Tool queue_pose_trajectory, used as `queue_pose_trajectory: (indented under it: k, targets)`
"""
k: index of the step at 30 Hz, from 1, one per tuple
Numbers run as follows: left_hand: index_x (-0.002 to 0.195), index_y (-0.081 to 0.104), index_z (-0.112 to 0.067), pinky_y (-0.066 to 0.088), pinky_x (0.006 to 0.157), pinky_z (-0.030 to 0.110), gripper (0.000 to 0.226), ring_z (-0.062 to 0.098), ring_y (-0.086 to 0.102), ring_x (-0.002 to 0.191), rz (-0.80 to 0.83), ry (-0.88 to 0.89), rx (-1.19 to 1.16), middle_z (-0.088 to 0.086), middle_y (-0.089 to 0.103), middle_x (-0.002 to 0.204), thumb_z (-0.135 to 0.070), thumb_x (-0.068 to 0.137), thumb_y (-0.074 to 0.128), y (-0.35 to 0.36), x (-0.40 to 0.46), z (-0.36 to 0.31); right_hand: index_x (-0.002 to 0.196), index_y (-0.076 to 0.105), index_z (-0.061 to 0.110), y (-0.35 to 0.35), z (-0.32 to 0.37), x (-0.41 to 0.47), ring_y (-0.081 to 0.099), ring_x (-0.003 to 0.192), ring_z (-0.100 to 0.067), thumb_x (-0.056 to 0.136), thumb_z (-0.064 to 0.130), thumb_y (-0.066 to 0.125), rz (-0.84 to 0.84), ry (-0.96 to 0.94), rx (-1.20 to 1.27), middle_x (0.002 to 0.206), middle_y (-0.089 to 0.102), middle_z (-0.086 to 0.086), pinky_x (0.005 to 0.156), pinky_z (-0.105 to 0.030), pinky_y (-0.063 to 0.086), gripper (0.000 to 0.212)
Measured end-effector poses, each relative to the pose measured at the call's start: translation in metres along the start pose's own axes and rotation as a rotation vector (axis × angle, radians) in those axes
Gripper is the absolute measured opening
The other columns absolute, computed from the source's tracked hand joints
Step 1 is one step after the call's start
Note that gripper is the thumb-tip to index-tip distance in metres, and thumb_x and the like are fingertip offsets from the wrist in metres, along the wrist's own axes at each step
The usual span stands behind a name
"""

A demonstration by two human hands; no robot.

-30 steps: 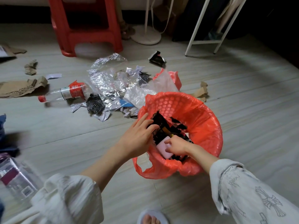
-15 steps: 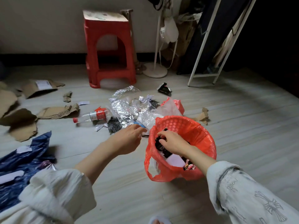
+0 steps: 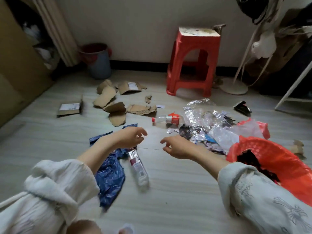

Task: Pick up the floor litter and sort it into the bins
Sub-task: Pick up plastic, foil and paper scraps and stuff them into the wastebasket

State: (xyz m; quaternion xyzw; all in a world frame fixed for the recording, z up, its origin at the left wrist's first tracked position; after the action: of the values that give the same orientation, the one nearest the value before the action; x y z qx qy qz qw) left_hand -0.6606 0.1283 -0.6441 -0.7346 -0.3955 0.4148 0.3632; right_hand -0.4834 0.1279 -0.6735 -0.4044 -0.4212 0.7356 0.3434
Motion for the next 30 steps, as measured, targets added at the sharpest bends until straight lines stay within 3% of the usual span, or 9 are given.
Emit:
queue_pose_trajectory:
  k: [9,15,17,19,21,25,27,28,30]
  targets:
    - [0.142,0.029,-0.019,0.034,0.106,0.034,0.058,0.022,0.036,0.130,0.026,-0.322,-0.103,0.007,0.030,0.147,-0.020,0.089,0.055,0.081,-0.009,0.171,0.136,0.042,0.016,0.105,0.064,0.090,0.050,0.119,-0.029,0.094,0.034,0.046,0.168,-0.039,-0.079,0.132,0.050,-0.010,0.094,-0.039,0.044,0.045]
    - [0.147,0.001,-0.033,0.007,0.116,0.050,0.097,0.029,-0.014,0.143,0.150,-0.508,0.009,0.008,-0.015,0.156,-0.043,0.078,0.068,0.171,0.009,0.250,0.127,0.042,0.012,0.171,0.059,0.160,0.047,0.112,-0.031,0.088,0.039,0.058,0.114,0.029,-0.033,0.123,0.047,-0.012,0.086,-0.039,0.044,0.050]
    - [0.146,-0.009,-0.035,0.000,0.113,0.055,0.110,0.030,-0.024,0.140,0.180,-0.549,0.061,0.008,-0.025,0.153,-0.050,0.073,0.071,0.187,0.022,0.272,0.119,0.048,0.010,0.188,0.065,0.186,0.049,0.107,-0.030,0.082,0.036,0.066,0.004,-0.087,-0.141,0.119,0.050,-0.011,0.080,-0.038,0.045,0.049]
    - [0.145,-0.016,-0.034,-0.004,0.111,0.059,0.120,0.032,-0.028,0.138,0.195,-0.549,0.151,0.011,-0.030,0.151,-0.057,0.067,0.072,0.194,0.032,0.287,0.099,0.061,0.010,0.204,0.076,0.201,0.059,0.090,-0.027,0.059,0.033,0.083,-0.045,-0.263,-0.263,0.102,0.060,-0.009,0.067,-0.033,0.049,0.051]
    - [0.143,-0.021,-0.034,-0.006,0.108,0.062,0.126,0.034,-0.030,0.137,0.184,-0.535,0.244,0.014,-0.032,0.150,-0.062,0.063,0.071,0.198,0.039,0.299,0.089,0.064,0.011,0.227,0.086,0.214,0.062,0.083,-0.026,0.044,0.027,0.087,-0.073,-0.377,-0.313,0.092,0.063,-0.007,0.065,-0.033,0.052,0.053]
    - [0.139,-0.031,-0.031,-0.001,0.108,0.066,0.137,0.034,-0.021,0.141,0.203,-0.544,0.266,0.015,-0.024,0.152,-0.062,0.057,0.075,0.211,0.052,0.316,0.110,0.055,0.007,0.241,0.096,0.239,0.051,0.110,-0.029,0.072,0.016,0.071,0.035,-0.421,-0.271,0.113,0.055,-0.012,0.086,-0.037,0.047,0.042]
    - [0.140,-0.030,-0.026,0.011,0.109,0.063,0.140,0.037,0.002,0.142,0.218,-0.572,0.274,0.018,0.000,0.153,-0.058,0.057,0.078,0.221,0.058,0.316,0.113,0.053,0.005,0.246,0.096,0.249,0.048,0.112,-0.028,0.083,0.010,0.059,0.090,-0.500,-0.333,0.116,0.053,-0.011,0.078,-0.037,0.045,0.030]
    - [0.142,-0.027,-0.023,0.020,0.108,0.059,0.140,0.036,0.015,0.137,0.201,-0.570,0.294,0.017,0.014,0.149,-0.055,0.057,0.079,0.223,0.060,0.314,0.106,0.059,0.005,0.246,0.097,0.248,0.055,0.103,-0.027,0.080,0.009,0.062,0.122,-0.559,-0.349,0.108,0.058,-0.011,0.069,-0.036,0.045,0.026]
    - [0.144,-0.021,-0.014,0.033,0.103,0.049,0.135,0.032,0.031,0.128,0.157,-0.575,0.274,0.012,0.031,0.138,-0.047,0.062,0.080,0.227,0.061,0.312,0.071,0.067,0.011,0.253,0.097,0.246,0.062,0.064,-0.021,0.051,0.011,0.079,0.135,-0.622,-0.405,0.070,0.062,-0.005,0.046,-0.025,0.041,0.024]
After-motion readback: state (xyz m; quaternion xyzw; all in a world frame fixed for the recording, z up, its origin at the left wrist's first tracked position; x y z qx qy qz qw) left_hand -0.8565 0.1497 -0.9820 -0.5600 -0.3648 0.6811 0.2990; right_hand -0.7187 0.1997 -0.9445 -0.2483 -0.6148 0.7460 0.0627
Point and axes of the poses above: each hand's wrist, its own x-axis towards the middle knuckle, its own y-axis out of the palm, z = x × y, the point moved 3 cm from there along x, towards the middle knuckle
